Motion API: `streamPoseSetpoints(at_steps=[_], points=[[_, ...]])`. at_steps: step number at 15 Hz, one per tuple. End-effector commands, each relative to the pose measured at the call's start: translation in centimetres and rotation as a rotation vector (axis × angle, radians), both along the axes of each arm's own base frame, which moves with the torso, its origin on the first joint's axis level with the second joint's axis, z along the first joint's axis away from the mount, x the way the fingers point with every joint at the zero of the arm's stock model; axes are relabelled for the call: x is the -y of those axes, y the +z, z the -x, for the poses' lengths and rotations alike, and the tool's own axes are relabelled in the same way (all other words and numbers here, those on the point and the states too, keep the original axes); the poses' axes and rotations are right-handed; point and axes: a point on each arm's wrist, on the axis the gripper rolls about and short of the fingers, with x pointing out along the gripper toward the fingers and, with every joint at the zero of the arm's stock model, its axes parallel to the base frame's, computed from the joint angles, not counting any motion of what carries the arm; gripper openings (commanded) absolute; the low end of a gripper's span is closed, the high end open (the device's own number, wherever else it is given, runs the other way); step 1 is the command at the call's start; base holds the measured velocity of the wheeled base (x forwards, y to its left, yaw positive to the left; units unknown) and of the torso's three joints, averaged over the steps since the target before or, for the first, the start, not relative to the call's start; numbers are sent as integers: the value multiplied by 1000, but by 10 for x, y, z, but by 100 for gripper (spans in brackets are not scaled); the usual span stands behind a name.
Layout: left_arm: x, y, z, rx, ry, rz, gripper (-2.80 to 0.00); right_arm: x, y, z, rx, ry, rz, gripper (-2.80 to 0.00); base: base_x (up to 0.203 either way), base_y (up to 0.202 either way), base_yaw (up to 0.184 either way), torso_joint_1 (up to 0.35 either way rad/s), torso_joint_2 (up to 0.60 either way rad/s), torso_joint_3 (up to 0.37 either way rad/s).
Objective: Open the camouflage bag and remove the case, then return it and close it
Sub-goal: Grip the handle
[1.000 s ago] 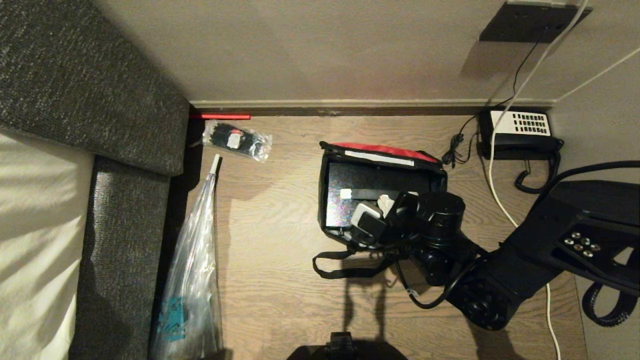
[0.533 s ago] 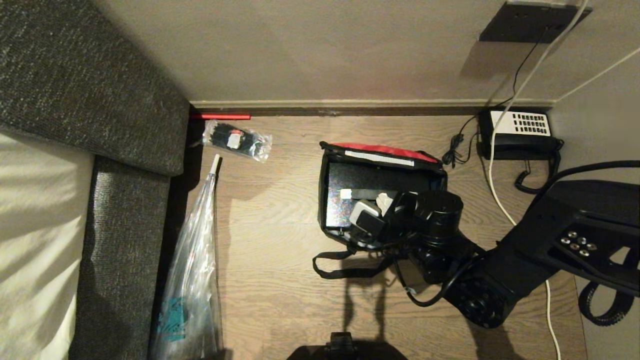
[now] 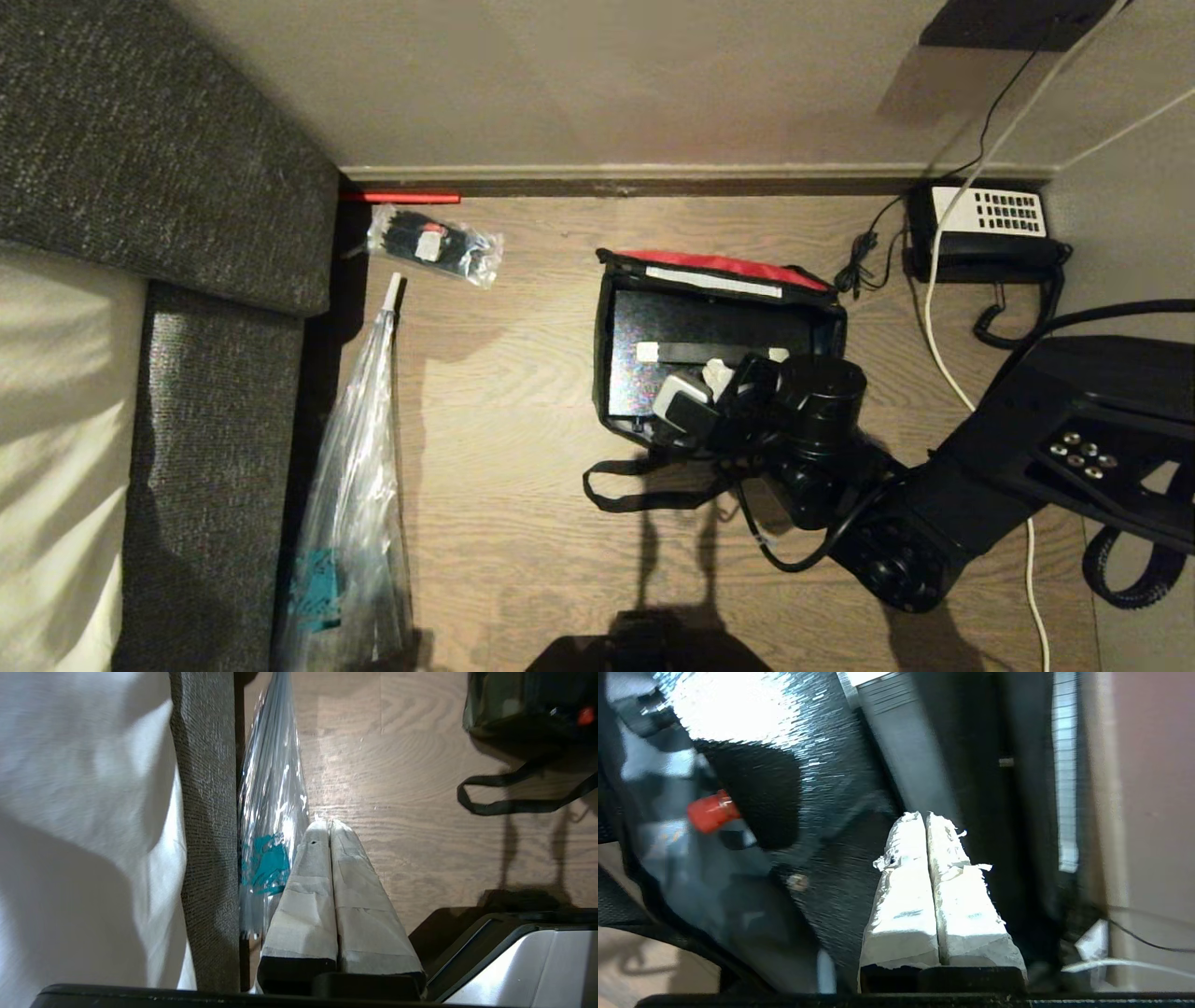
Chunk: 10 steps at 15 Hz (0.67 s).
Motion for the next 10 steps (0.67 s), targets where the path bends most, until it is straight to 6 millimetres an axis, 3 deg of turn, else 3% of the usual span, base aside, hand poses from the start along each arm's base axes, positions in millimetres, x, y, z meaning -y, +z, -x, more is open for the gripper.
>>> streamPoseSetpoints(at_steps=[1,3,10], points=[[0,0,0,-2,0,0,-280,0,1,0,9,-1,2,-280,0,0,0,7,3,-188],[0,0,0,-2,-2,7,-280,-1,1,-1,10,-2,-1,-280,0,0,0,2,3,-170],[0,0,0,-2,0,5,-280,0,8,-1,39,-3,13,-280,0,0,0,1,1,-18]])
